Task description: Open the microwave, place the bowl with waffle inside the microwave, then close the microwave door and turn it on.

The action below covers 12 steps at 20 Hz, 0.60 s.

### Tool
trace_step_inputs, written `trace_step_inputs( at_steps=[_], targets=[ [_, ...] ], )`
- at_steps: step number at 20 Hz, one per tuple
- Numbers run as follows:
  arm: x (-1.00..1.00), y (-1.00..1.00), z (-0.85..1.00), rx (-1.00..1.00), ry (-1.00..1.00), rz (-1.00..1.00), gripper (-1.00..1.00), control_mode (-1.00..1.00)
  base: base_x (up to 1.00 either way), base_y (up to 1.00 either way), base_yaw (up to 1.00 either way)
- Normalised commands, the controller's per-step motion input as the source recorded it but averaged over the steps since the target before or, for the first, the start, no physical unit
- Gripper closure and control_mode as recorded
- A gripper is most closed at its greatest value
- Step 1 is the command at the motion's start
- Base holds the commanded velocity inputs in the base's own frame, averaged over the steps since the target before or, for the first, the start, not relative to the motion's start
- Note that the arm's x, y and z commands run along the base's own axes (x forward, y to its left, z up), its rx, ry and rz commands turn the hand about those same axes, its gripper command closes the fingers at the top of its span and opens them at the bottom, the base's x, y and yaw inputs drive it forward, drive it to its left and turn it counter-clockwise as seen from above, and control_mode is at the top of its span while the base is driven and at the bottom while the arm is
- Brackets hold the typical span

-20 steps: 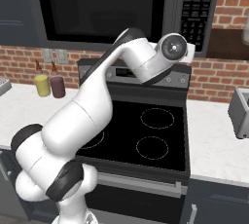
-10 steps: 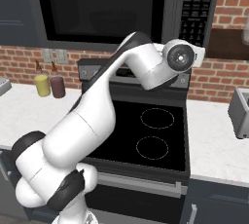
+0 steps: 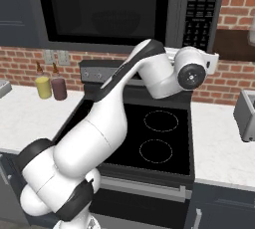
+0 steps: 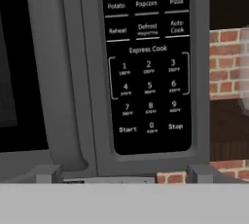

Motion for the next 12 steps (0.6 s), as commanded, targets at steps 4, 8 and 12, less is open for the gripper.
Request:
trace_step_inputs(
  at_steps=[4, 8, 12],
  targets=[
    [0.0, 0.0, 0.0, -0.03, -0.04, 0.0, -1.0, -1.0, 0.0, 0.0, 0.0],
    [0.0, 0.0, 0.0, 0.0, 0.0, 0.0, -1.0, -1.0, 0.0, 0.0, 0.0],
    [0.02, -0.03, 0.0, 0.0, 0.0, 0.0, -1.0, -1.0, 0.0, 0.0, 0.0]
  ],
)
